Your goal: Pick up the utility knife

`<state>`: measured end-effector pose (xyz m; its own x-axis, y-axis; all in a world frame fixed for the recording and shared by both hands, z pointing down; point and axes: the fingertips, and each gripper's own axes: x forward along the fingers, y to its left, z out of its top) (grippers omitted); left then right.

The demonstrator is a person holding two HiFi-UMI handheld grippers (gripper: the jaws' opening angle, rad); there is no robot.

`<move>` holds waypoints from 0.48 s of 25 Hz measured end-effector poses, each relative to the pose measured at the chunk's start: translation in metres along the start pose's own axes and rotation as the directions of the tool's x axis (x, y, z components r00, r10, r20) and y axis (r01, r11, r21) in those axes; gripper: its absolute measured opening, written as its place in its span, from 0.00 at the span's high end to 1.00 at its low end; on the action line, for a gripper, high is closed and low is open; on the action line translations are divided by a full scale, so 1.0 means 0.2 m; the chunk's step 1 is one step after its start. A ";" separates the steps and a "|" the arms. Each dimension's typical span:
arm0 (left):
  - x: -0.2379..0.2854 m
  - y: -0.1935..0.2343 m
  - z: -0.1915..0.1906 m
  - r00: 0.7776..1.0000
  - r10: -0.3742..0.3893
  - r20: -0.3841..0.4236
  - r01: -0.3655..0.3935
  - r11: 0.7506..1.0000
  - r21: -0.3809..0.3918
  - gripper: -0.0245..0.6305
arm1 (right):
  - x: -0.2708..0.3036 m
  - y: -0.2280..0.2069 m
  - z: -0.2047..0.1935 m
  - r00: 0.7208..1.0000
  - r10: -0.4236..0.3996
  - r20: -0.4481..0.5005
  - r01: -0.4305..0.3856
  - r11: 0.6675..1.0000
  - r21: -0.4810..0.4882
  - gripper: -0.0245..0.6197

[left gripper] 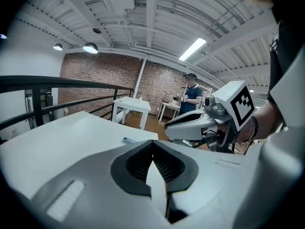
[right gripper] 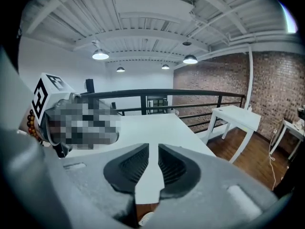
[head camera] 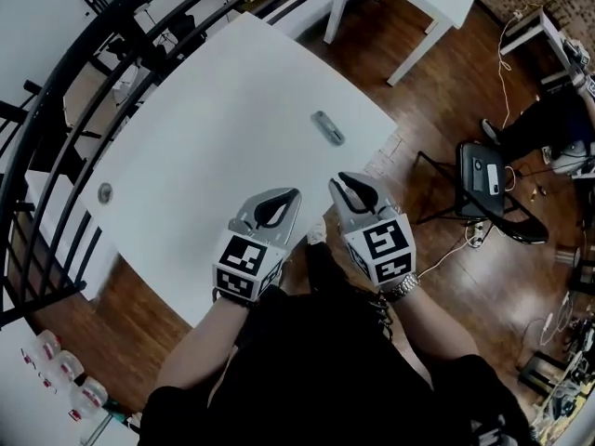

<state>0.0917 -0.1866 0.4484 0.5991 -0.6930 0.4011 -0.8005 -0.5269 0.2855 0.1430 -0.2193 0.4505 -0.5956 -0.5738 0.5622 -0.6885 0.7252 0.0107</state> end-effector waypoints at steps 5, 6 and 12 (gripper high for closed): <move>0.30 0.06 -0.04 0.995 0.036 -0.090 -0.040 0.998 -0.038 0.94 | 0.26 -0.25 -0.13 0.996 0.068 -0.065 -0.069 0.997 -0.021 0.87; 0.35 0.08 -0.05 0.994 0.043 -0.105 -0.048 0.998 -0.043 0.94 | 0.31 -0.29 -0.16 0.994 0.076 -0.078 -0.078 0.997 -0.027 0.87; 0.51 0.15 -0.11 0.980 0.095 -0.177 -0.110 0.991 -0.076 0.94 | 0.58 -0.45 -0.29 0.983 0.115 -0.146 -0.126 0.989 -0.071 0.78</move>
<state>0.1287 -0.2631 0.5176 0.5087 -0.6414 0.5744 -0.8601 -0.4089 0.3051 0.1598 -0.3278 0.5632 -0.6040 -0.4252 0.6741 -0.5768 0.8169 -0.0016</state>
